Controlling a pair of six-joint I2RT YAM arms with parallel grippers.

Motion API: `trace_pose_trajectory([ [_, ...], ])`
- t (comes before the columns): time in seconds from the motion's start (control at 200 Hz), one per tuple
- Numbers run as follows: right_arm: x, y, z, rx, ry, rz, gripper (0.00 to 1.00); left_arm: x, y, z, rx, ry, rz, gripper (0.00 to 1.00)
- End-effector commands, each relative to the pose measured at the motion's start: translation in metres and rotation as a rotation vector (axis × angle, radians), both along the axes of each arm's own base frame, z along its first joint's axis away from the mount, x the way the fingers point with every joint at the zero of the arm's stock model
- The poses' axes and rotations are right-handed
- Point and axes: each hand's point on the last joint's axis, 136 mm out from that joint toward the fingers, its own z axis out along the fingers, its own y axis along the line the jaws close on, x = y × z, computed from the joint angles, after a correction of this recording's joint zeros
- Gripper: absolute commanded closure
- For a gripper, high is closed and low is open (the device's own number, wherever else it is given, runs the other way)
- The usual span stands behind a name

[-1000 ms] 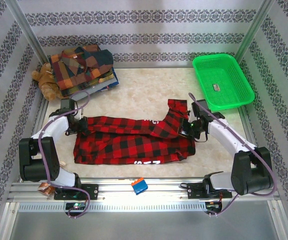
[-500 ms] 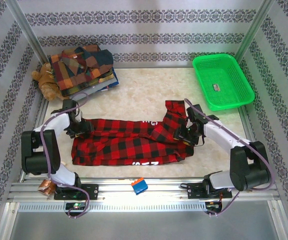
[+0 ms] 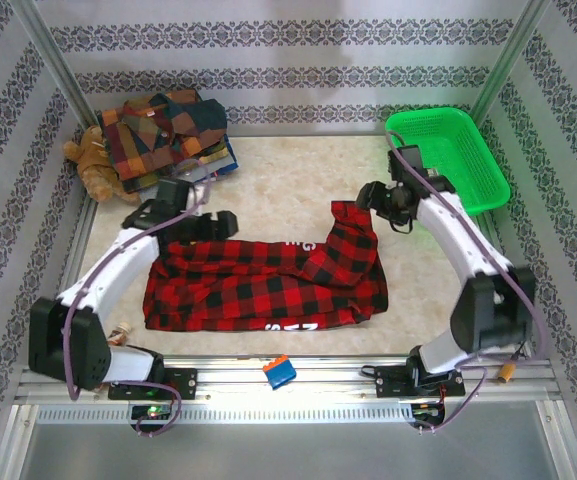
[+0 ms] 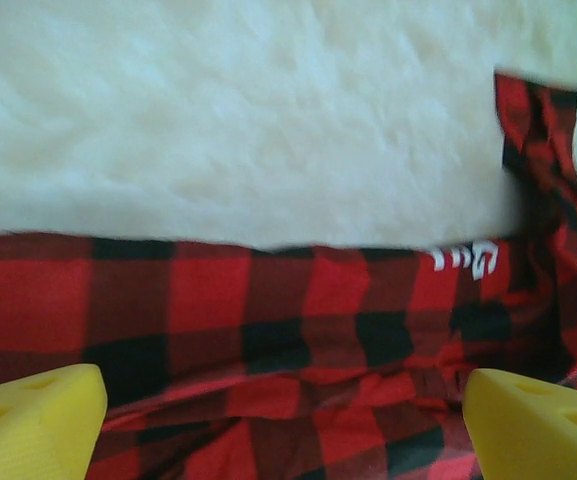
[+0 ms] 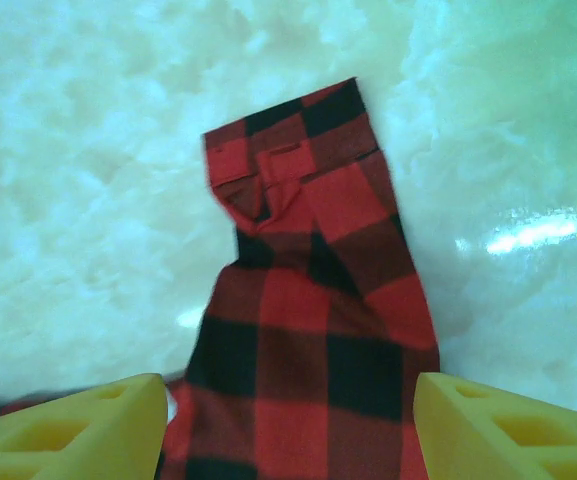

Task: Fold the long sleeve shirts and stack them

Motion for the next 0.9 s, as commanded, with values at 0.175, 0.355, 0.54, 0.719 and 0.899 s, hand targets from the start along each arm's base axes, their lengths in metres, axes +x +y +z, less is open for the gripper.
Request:
trace_pose_trajectory([
  [0.175,0.047,-0.016,-0.075,-0.148,0.144,-0.01,0.4,0.002,-0.036,-0.053,-0.027,0.133,0.013,0.1],
  [0.355,0.063,-0.017,-0.1,-0.176,0.174,-0.024,0.42,-0.005,-0.03,-0.081,0.017,0.202,0.036,0.11],
  [0.54,0.076,-0.018,-0.117,-0.204,0.194,-0.057,0.46,-0.013,-0.024,-0.102,0.045,0.241,0.048,0.11],
  [0.719,0.078,-0.018,-0.134,-0.241,0.228,-0.095,0.54,-0.018,-0.023,-0.112,0.042,0.264,0.058,0.11],
  [0.899,0.094,-0.009,-0.131,-0.266,0.21,-0.064,0.67,-0.019,-0.024,-0.115,0.032,0.261,0.058,0.11],
])
